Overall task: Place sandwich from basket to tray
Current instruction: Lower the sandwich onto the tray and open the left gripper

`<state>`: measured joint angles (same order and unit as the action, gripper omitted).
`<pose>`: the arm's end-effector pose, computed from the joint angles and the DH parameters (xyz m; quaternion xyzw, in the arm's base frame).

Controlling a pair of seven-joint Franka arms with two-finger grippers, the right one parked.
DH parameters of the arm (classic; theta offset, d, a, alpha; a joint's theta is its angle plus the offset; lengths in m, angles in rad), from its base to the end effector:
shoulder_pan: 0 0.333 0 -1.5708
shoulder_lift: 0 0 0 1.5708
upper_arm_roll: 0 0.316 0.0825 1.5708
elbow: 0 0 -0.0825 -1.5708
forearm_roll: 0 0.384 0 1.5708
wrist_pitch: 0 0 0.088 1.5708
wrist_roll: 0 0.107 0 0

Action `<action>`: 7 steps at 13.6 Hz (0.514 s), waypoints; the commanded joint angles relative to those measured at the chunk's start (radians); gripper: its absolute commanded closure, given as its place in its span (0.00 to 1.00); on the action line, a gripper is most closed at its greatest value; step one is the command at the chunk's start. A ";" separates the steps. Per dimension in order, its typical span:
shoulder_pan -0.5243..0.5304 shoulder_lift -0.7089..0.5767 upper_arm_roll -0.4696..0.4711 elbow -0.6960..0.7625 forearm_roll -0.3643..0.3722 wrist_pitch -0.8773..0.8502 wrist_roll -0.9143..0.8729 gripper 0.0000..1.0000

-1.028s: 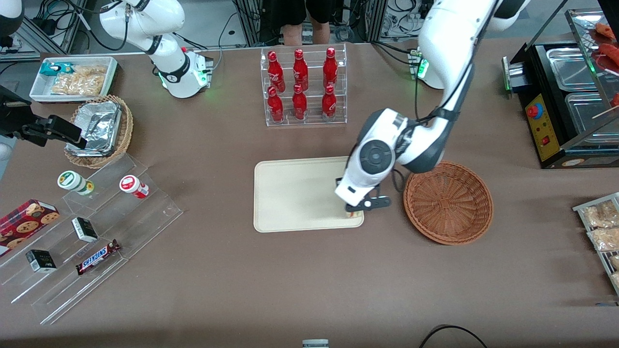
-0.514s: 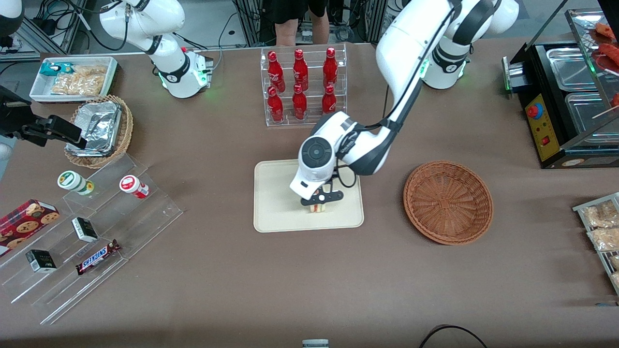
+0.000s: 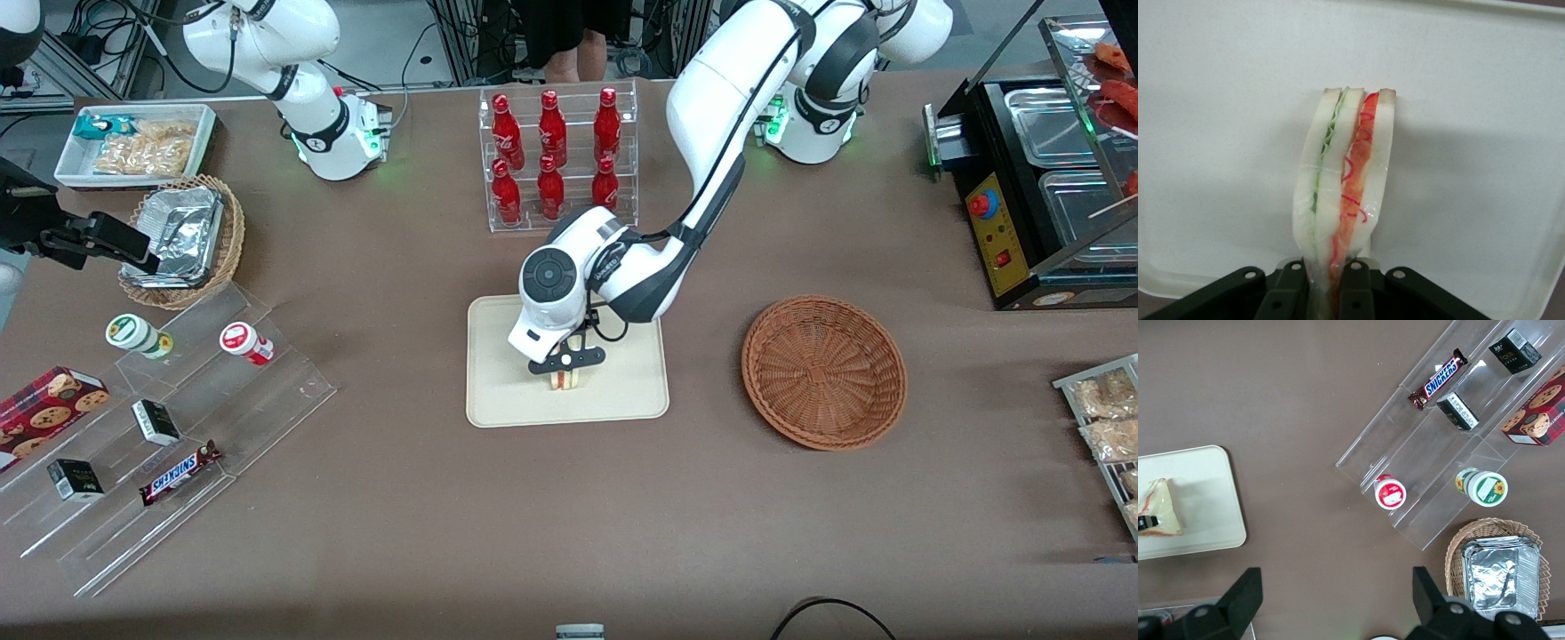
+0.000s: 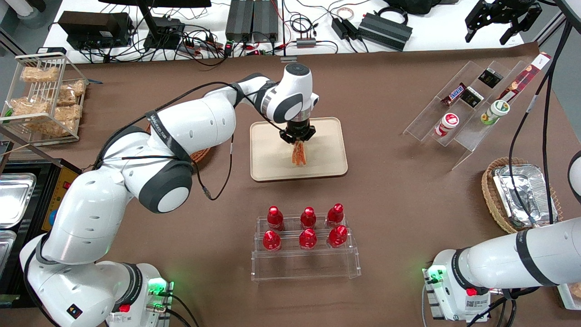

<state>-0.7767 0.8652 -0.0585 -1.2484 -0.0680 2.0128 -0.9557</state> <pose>0.5032 -0.5459 0.2331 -0.9937 -0.0852 0.0722 0.0059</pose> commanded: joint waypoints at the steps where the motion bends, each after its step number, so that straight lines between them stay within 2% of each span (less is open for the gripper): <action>1: -0.013 0.021 0.014 0.037 0.017 0.004 -0.026 0.89; 2: -0.013 0.017 0.014 0.037 0.016 0.003 -0.028 0.58; 3: -0.013 0.009 0.014 0.037 0.014 -0.003 -0.031 0.01; 7: -0.013 -0.040 0.015 0.034 0.020 -0.043 -0.037 0.00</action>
<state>-0.7777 0.8605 -0.0548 -1.2180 -0.0652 2.0071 -0.9689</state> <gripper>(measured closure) 0.388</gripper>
